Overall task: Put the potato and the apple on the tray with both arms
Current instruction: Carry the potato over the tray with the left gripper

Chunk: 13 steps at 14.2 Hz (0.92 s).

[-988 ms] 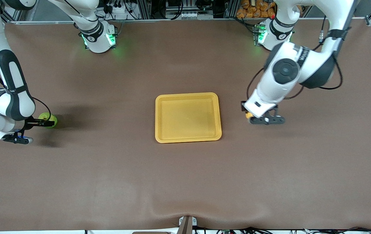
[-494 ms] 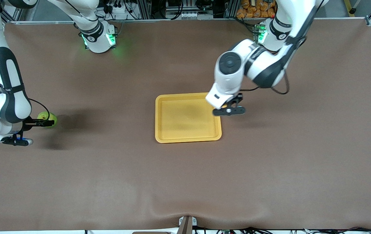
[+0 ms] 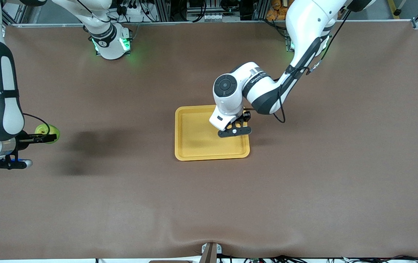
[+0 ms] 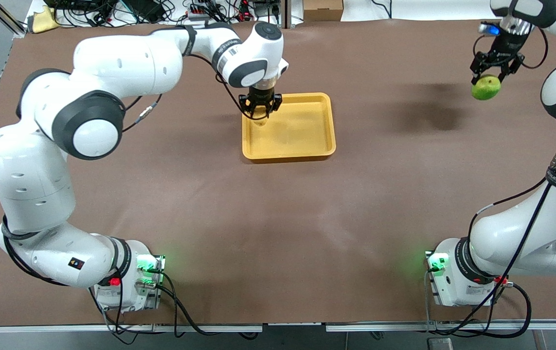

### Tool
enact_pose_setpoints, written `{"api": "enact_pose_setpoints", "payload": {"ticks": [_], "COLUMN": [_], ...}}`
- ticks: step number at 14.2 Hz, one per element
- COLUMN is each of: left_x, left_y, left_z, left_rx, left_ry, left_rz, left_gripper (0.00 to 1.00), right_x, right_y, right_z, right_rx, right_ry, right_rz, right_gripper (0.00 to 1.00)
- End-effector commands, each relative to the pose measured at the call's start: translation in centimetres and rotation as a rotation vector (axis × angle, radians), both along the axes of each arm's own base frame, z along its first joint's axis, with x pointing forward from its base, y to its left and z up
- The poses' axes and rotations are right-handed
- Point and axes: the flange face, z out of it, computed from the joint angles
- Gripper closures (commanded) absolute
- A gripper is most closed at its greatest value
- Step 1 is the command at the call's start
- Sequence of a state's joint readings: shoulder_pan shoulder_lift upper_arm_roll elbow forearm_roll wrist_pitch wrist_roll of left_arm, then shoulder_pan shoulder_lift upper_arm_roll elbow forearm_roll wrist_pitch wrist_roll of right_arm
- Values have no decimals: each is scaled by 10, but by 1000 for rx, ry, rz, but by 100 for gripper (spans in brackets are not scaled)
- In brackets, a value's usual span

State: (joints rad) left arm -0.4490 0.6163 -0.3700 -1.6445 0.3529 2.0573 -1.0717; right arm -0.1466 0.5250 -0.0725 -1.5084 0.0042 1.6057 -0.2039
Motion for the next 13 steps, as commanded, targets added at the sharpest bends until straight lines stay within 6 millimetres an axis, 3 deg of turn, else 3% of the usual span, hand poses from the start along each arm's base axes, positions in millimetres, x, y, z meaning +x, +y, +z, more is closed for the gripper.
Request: {"api": "enact_pose_setpoints", "payload": {"ticks": [1, 5, 11, 12, 13], "left_x": [8, 9, 7, 5, 0], "left_y": [-8, -5, -4, -6, -10], "left_z": [-11, -22, -46, -48, -51], "left_rx": [37, 52, 105, 108, 109], "left_ry": [-40, -37, -89, -90, -84], "left_rz": [65, 89, 132, 126, 122], "left_gripper": [100, 99, 96, 92, 67], "right_x": [2, 7, 11, 10, 10], "right_y": [9, 53, 94, 97, 101], "right_z": [14, 36, 35, 33, 32], "right_rx": [13, 3, 35, 30, 27], "right_ry": [15, -12, -17, -13, -9], "right_rz": [2, 36, 20, 11, 10], "right_gripper": [100, 100, 100, 100, 100]}}
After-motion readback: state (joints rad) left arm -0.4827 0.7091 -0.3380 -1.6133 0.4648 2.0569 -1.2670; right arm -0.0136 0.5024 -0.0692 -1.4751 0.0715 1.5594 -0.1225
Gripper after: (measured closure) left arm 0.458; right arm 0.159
